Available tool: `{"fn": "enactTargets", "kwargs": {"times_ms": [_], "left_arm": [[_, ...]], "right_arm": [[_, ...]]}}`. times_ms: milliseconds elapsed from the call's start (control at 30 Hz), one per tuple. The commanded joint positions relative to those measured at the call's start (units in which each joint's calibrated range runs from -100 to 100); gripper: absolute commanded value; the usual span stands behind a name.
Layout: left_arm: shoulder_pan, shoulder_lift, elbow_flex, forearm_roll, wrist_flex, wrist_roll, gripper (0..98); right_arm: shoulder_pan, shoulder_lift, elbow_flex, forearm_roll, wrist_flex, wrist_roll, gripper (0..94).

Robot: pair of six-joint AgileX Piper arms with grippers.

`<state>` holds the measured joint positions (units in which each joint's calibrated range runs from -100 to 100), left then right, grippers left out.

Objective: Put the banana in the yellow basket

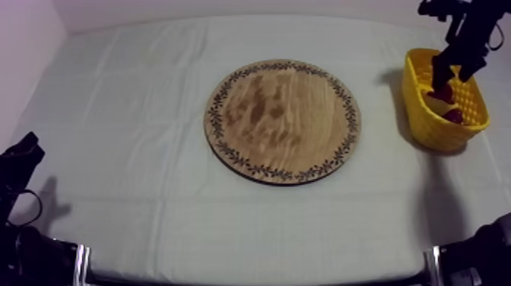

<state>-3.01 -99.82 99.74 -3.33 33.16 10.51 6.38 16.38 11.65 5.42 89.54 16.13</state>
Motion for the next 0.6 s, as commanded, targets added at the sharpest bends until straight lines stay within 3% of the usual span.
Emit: {"fn": "enactTargets", "kwargs": {"times_ms": [0, 267, 567], "left_arm": [[0.01, 0.00, 0.03, -0.02, -0.01, -0.02, 0.1], [0.01, 0.00, 0.03, -0.02, -0.01, 0.01, 0.1], [0.01, 0.00, 0.03, -0.02, -0.01, -0.03, 0.1]], "right_arm": [[0.08, -2.18, 0.15, -0.34, 0.05, 0.38, 85.7], [0.27, -12.54, 4.64, -2.36, -2.86, 1.63, 67.1], [0.23, -27.39, 16.12, -5.03, -13.59, 1.03, 39.5]]}}
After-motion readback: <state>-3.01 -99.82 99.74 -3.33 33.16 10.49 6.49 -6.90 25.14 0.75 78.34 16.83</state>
